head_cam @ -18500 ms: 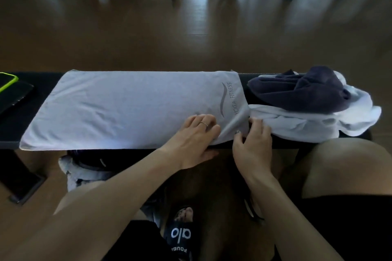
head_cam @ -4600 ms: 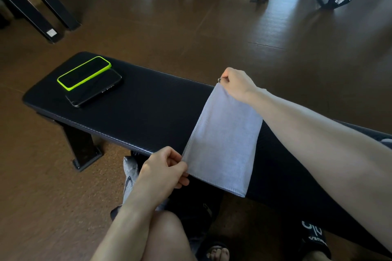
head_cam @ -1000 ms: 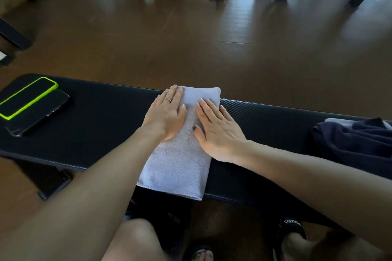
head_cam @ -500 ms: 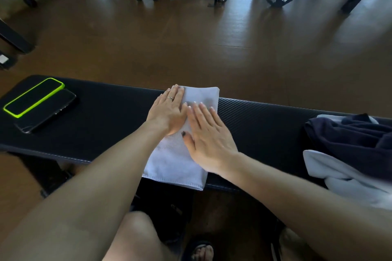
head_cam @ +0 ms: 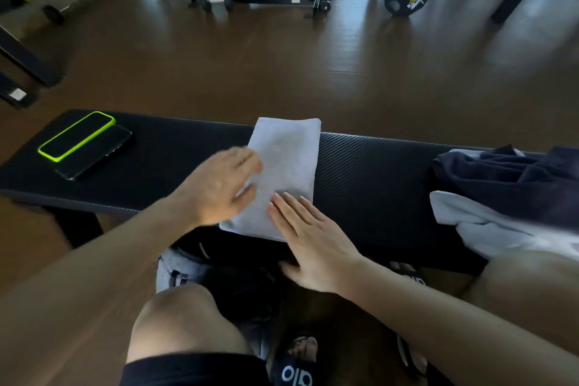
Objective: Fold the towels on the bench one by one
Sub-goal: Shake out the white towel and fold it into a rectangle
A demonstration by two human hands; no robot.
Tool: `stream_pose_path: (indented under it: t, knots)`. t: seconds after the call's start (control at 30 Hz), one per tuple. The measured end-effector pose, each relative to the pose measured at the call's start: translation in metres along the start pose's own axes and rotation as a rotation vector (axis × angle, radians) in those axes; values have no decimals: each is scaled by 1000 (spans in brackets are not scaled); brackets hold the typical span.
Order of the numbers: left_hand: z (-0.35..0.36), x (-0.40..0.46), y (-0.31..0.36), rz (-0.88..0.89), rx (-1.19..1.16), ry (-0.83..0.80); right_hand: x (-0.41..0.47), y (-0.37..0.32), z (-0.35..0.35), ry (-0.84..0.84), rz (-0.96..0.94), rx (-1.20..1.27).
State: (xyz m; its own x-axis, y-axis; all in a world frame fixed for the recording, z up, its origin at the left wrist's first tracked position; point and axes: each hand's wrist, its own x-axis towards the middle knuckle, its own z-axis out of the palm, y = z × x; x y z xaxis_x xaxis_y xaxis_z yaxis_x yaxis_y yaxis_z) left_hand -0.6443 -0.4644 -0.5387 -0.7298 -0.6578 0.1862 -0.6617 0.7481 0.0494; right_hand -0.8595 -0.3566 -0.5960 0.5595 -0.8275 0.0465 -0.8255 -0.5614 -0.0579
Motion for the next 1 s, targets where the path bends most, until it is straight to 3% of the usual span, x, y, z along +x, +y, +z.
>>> stream_pose_path:
  t: [0.1,0.17,0.33,0.5,0.73,0.9,1.0]
  knots:
    - [8,-43,9,68,74,-206,2,2,4,38,13,-52]
    - [15,-56,9,43,143,-261,5,2,2,90,53,-65]
    - [28,-56,12,76,307,-199,0,9,5,130,64,-47]
    - [23,-61,8,204,236,-40,-4,16,2,166,18,-66]
    - [17,-64,7,310,236,16,-18,30,-10,242,-22,-60]
    - [11,-63,18,331,197,36,-27,34,-24,220,55,173]
    - [7,-60,26,240,115,-17,-24,38,-26,174,122,350]
